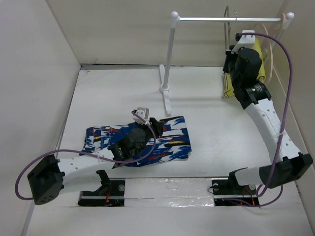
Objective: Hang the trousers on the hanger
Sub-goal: Pick up the hanger from the clothesline, then place the trousers on the hanger.
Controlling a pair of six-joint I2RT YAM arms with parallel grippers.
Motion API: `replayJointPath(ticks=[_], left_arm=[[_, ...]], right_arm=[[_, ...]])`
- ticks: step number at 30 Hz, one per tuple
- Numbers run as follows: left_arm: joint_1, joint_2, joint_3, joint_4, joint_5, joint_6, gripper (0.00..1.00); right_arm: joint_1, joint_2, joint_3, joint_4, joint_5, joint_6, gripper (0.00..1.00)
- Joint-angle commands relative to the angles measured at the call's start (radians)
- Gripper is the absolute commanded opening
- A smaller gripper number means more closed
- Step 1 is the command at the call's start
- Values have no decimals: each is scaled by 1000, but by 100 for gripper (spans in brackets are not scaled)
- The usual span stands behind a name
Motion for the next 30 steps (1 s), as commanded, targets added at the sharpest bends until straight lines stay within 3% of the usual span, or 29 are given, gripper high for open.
replayJointPath(ticks=[1, 12, 21, 30], left_arm=[[4, -10, 27, 50, 22, 10, 38], [4, 5, 173, 14, 186, -38, 34], [4, 249, 351, 46, 357, -115, 36], [4, 456, 515, 109, 421, -211, 39]], right_arm=[[-22, -48, -52, 78, -30, -1, 0], [22, -277, -430, 142, -109, 102, 0], [136, -446, -696, 130, -136, 157, 0], [168, -559, -824, 123, -173, 195, 0]])
